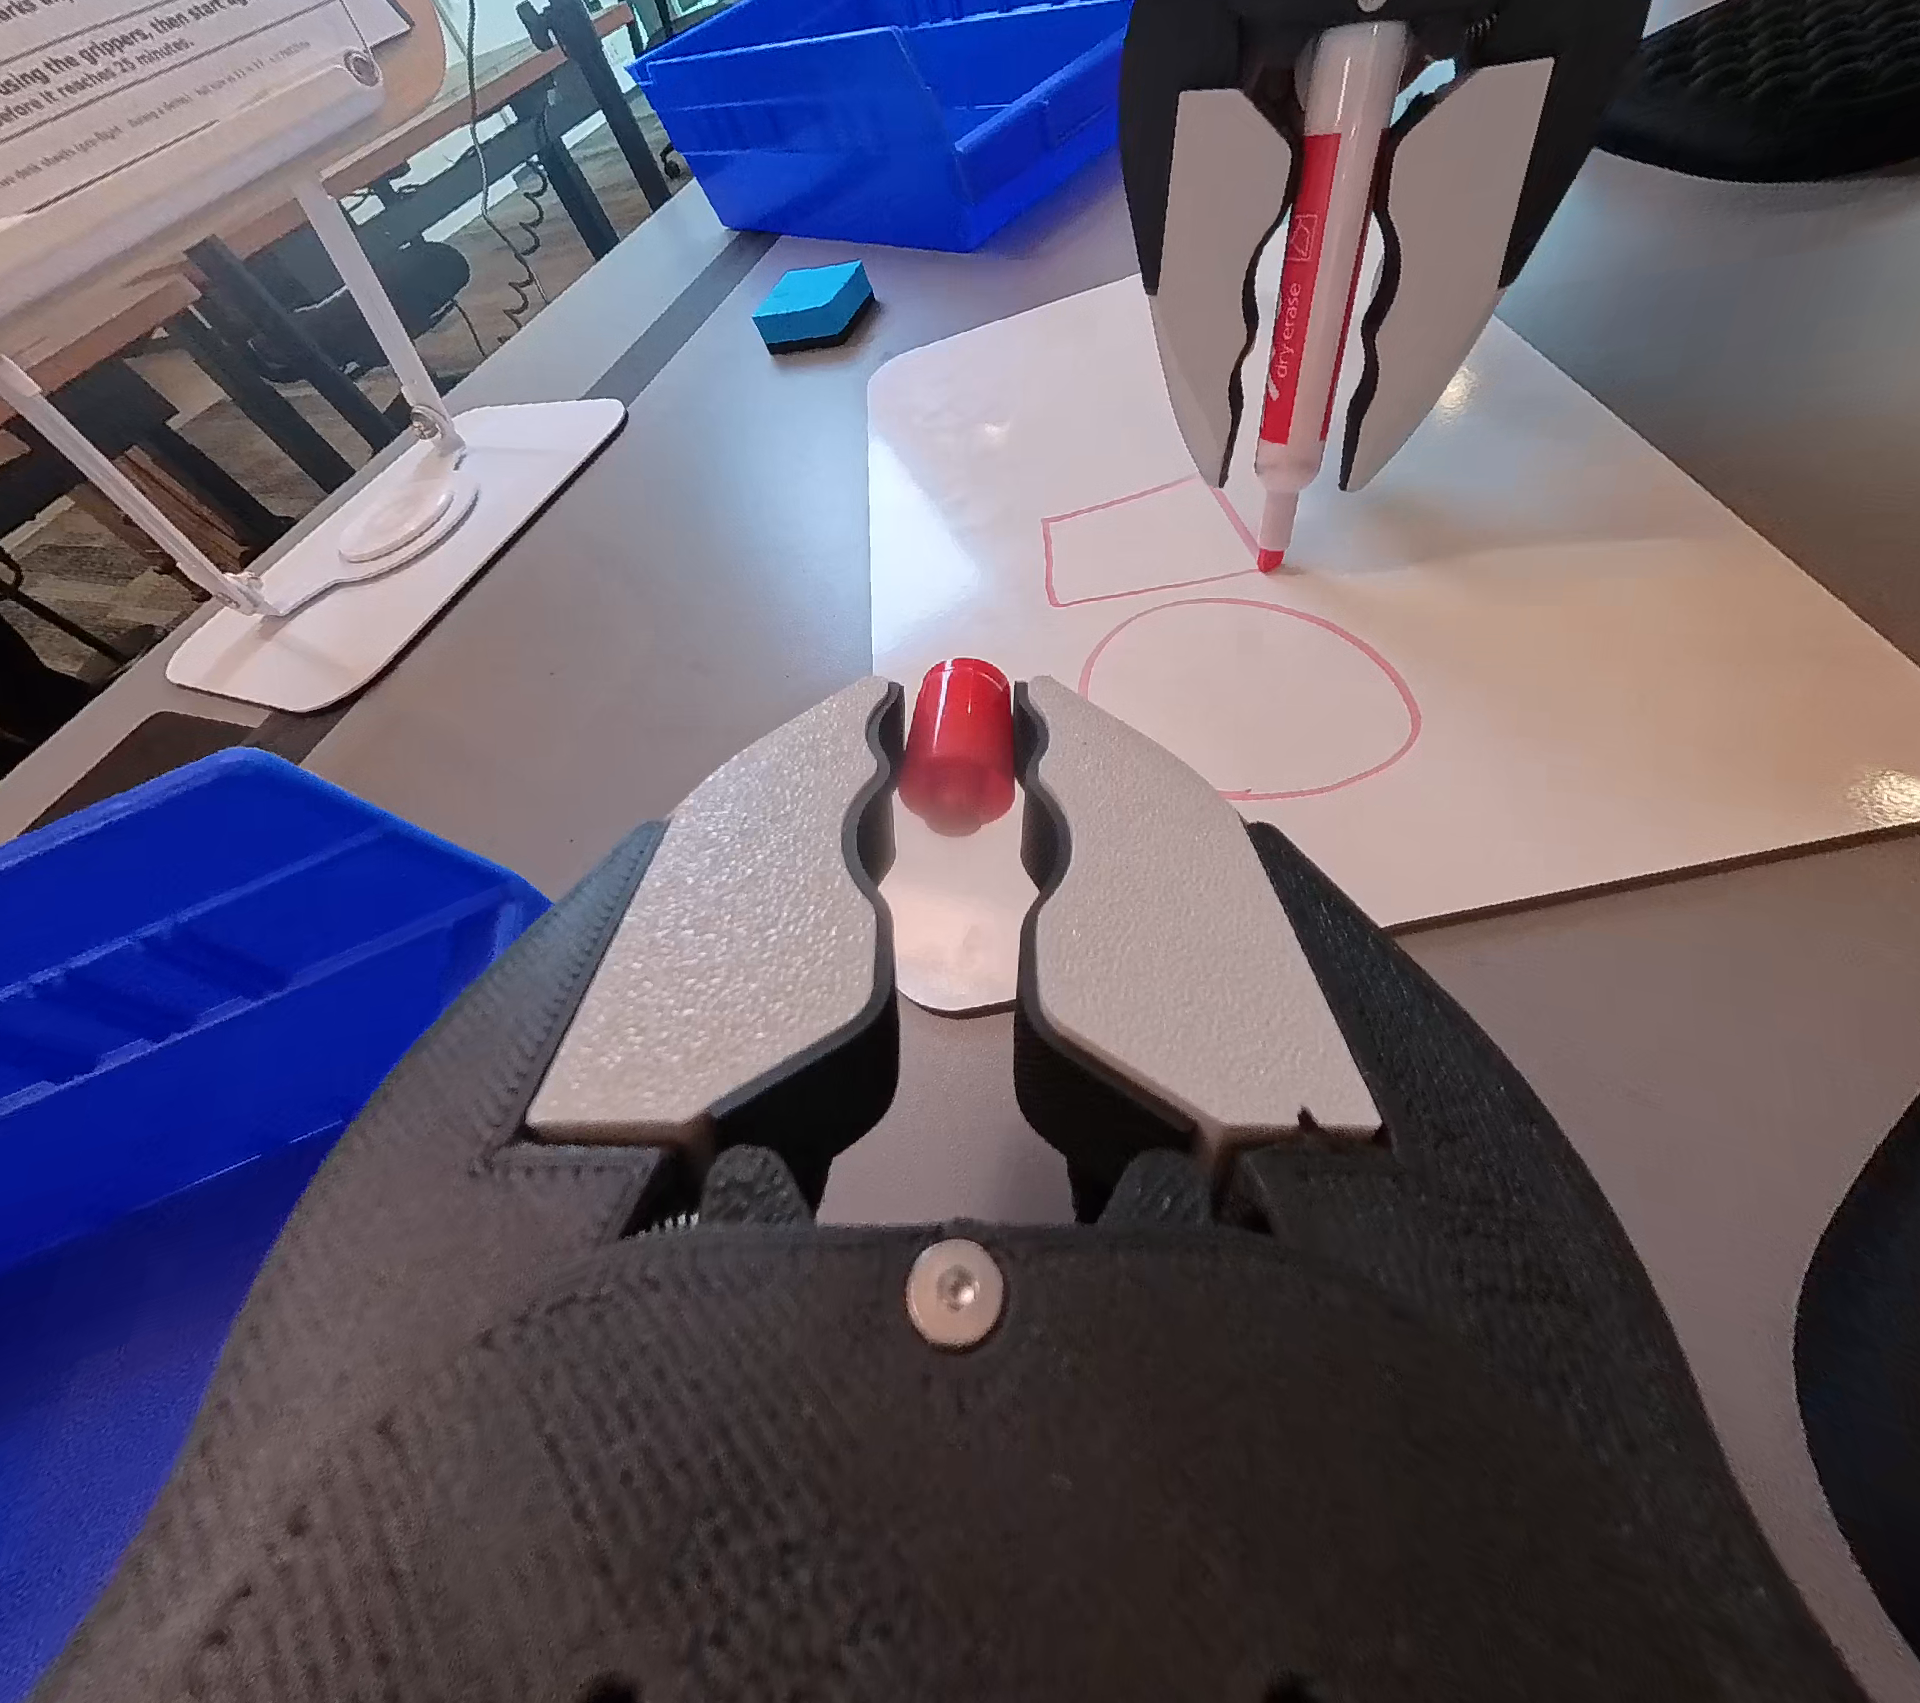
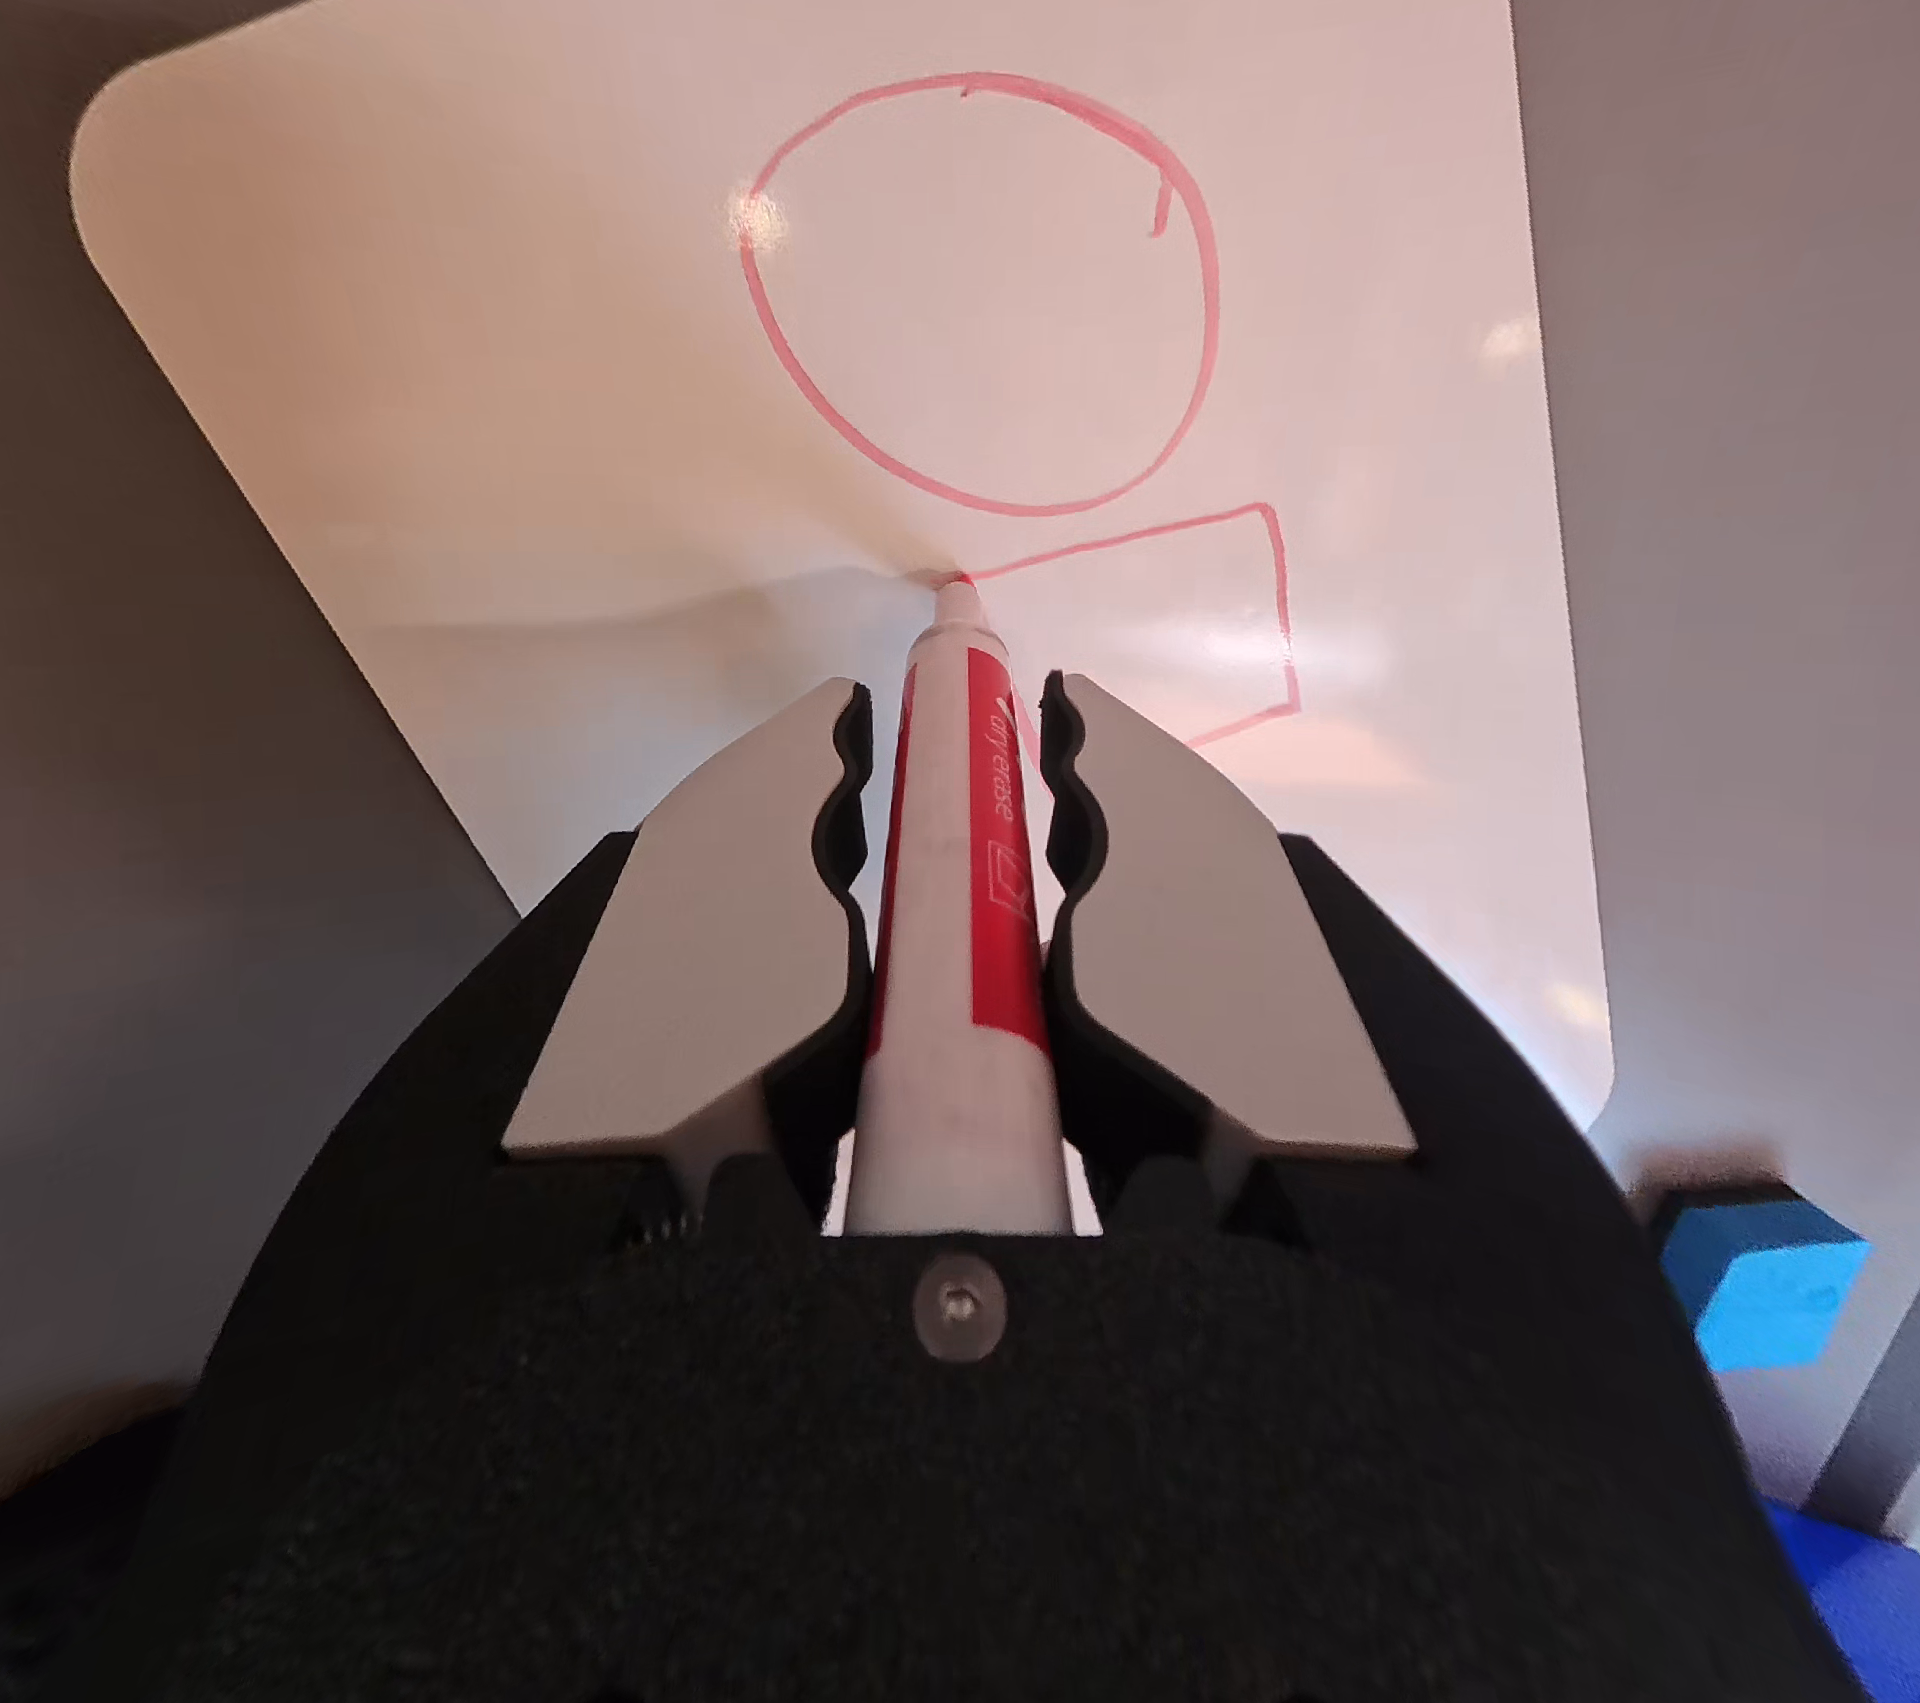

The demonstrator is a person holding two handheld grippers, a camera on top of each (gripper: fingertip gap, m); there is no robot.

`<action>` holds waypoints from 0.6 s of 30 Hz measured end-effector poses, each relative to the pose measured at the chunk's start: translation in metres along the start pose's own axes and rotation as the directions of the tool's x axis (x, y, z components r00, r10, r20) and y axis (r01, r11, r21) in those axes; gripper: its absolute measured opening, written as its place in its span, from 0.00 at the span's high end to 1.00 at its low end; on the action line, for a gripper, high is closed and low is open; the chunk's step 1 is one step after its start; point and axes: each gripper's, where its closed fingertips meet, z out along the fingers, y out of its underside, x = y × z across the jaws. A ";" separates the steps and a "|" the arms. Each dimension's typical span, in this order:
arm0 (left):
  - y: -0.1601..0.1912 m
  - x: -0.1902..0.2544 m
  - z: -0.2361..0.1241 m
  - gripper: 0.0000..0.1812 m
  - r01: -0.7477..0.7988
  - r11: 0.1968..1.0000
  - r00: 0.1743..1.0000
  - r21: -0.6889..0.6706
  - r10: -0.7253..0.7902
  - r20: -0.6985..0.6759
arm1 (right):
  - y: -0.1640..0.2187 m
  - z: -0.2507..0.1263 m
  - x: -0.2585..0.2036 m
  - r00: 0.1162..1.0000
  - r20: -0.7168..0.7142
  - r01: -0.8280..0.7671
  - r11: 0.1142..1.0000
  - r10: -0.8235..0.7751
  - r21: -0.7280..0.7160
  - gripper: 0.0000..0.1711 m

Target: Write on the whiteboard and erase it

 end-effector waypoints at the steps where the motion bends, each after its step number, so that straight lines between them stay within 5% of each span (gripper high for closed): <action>1: 0.000 0.000 0.000 0.89 -0.001 1.000 1.000 0.001 0.001 0.000 | -0.001 0.000 0.000 1.000 0.002 0.001 1.000 -0.001 0.001 0.81; 18: -0.001 0.000 0.000 0.89 -0.004 1.000 1.000 0.000 0.004 0.000 | -0.010 -0.010 0.010 1.000 -0.012 -0.028 0.998 0.028 0.063 0.81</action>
